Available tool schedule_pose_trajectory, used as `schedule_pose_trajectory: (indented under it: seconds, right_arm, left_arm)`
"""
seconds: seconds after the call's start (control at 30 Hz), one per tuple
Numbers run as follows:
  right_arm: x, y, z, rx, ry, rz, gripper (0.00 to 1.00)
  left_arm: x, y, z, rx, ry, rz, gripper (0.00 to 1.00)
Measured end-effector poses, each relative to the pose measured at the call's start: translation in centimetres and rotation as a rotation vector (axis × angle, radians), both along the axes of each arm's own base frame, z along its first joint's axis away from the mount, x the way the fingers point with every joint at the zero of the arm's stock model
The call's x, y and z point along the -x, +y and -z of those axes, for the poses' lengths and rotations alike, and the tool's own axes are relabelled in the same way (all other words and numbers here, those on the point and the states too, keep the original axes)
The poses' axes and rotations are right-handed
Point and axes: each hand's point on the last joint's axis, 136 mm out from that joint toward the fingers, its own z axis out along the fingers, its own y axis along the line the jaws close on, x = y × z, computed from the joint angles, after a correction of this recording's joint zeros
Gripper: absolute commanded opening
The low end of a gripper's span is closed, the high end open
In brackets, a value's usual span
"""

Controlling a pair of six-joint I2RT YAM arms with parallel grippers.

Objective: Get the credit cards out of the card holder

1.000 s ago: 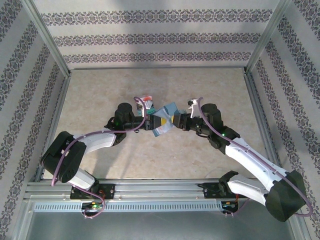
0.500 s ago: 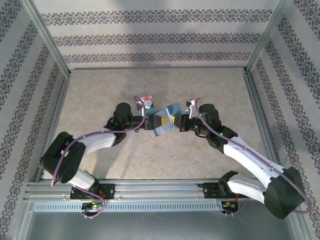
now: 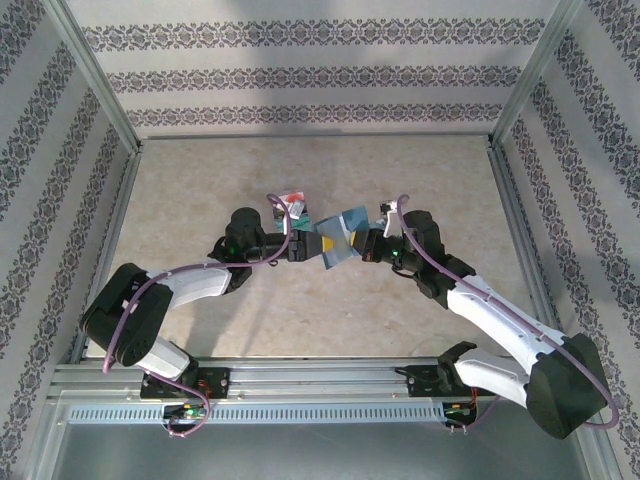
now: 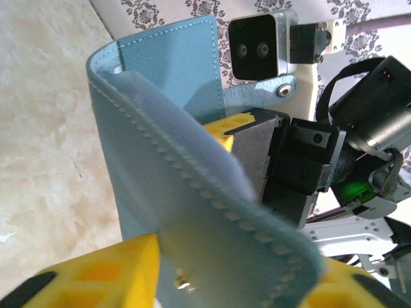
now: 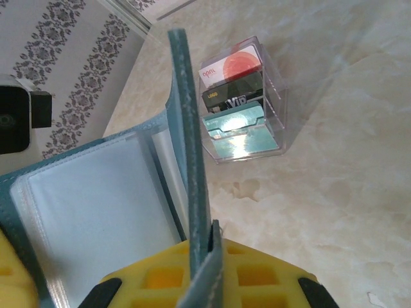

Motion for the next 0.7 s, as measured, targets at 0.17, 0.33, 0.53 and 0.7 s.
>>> schedule_pose_trajectory:
  seconds: [0.17, 0.33, 0.53, 0.7]
  right_arm:
    - [-0.1, 0.1, -0.2, -0.012, 0.000, 0.002, 0.00]
    - [0.0, 0.2, -0.4, -0.017, -0.008, -0.005, 0.21]
    - [0.9, 1.7, -1.1, -0.009, -0.062, -0.086, 0.47]
    - [1.0, 2.0, -1.3, 0.020, -0.090, -0.112, 0.53]
  left_arm:
    - [-0.1, 0.0, 0.1, -0.001, 0.000, 0.000, 0.25]
    - [-0.2, 0.0, 0.1, -0.002, -0.004, -0.005, 0.17]
    - [-0.1, 0.0, 0.2, -0.002, -0.002, 0.001, 0.12]
    - [-0.1, 0.0, 0.1, -0.002, -0.002, 0.001, 0.10]
